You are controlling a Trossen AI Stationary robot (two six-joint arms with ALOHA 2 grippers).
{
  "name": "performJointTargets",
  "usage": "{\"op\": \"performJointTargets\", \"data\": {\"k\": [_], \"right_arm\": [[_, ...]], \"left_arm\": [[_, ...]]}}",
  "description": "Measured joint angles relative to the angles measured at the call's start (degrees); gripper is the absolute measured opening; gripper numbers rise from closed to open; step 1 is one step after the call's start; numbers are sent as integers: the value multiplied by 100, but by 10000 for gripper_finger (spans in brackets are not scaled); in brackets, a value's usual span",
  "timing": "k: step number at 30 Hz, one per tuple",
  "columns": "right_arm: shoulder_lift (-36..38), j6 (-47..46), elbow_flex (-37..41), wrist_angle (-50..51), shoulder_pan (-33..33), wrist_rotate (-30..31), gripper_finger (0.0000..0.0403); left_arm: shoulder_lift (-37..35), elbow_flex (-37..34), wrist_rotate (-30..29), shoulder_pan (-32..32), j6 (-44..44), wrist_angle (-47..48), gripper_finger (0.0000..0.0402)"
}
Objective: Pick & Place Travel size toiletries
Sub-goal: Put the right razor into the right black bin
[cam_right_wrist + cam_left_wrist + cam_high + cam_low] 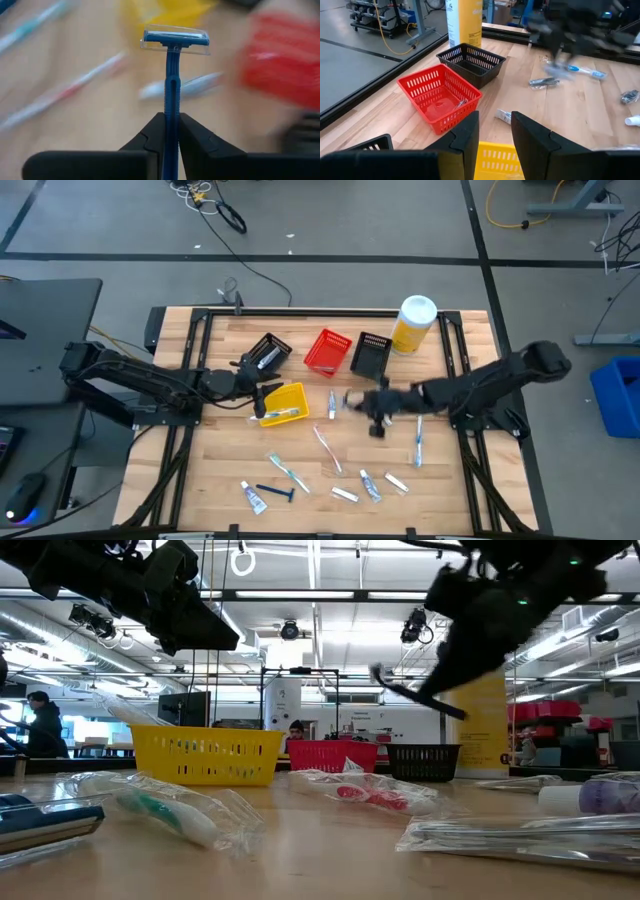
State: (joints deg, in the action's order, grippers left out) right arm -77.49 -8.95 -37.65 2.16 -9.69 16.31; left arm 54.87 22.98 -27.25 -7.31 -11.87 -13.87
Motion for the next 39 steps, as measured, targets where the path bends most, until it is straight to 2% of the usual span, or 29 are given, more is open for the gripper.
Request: {"op": "performJointTargets", "data": {"k": [2, 6, 13, 25, 33, 39], "right_arm": [[248, -93, -2, -32, 394, 386, 49], [437, -437, -7, -163, 1173, 768, 49], [118, -1852, -9, 103, 2163, 718, 49], [-708, -2502, -9, 545, 2614, 751, 50], [-949, -2481, -9, 512, 2856, 739, 50], [-1087, -2328, -9, 474, 2992, 418, 62]], "left_arm": [[0, 0, -15, 0, 36, -10, 123], [0, 0, -15, 0, 52, -19, 123], [0, 0, -15, 0, 58, -13, 123], [0, 0, -15, 0, 62, 3, 123], [0, 0, -15, 0, 58, 0, 123], [0, 0, -15, 0, 63, 2, 123]]}}
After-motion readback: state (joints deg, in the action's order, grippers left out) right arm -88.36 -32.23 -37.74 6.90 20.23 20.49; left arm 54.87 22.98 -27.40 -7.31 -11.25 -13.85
